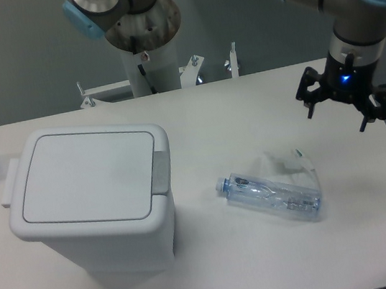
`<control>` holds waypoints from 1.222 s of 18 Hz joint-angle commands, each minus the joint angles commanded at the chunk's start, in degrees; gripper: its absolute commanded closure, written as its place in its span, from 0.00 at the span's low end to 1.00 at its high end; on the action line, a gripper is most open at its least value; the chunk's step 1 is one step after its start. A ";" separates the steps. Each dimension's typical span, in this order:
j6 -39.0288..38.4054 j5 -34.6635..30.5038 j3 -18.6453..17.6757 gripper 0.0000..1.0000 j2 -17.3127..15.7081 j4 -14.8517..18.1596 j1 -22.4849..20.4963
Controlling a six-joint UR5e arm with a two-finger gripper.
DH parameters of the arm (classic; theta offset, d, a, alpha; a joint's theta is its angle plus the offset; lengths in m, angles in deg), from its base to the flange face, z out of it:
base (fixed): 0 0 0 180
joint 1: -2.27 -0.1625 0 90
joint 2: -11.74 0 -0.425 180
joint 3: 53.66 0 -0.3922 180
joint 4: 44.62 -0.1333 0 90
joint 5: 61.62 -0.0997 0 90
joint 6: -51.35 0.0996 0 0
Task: Open the trash can
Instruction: 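Move the open gripper away from its start pose toward the table center, then move the gripper over the grey button on the trash can lid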
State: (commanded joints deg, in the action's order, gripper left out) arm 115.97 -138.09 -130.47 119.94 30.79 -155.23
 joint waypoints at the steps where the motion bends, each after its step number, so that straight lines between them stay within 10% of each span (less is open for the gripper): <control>1: -1.85 0.97 0.00 0.00 -0.79 -0.09 0.26; 22: -27.88 17.32 -0.70 0.00 -3.78 -0.26 11.78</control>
State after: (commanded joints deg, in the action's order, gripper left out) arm 88.08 -120.77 -131.18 116.15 30.53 -143.45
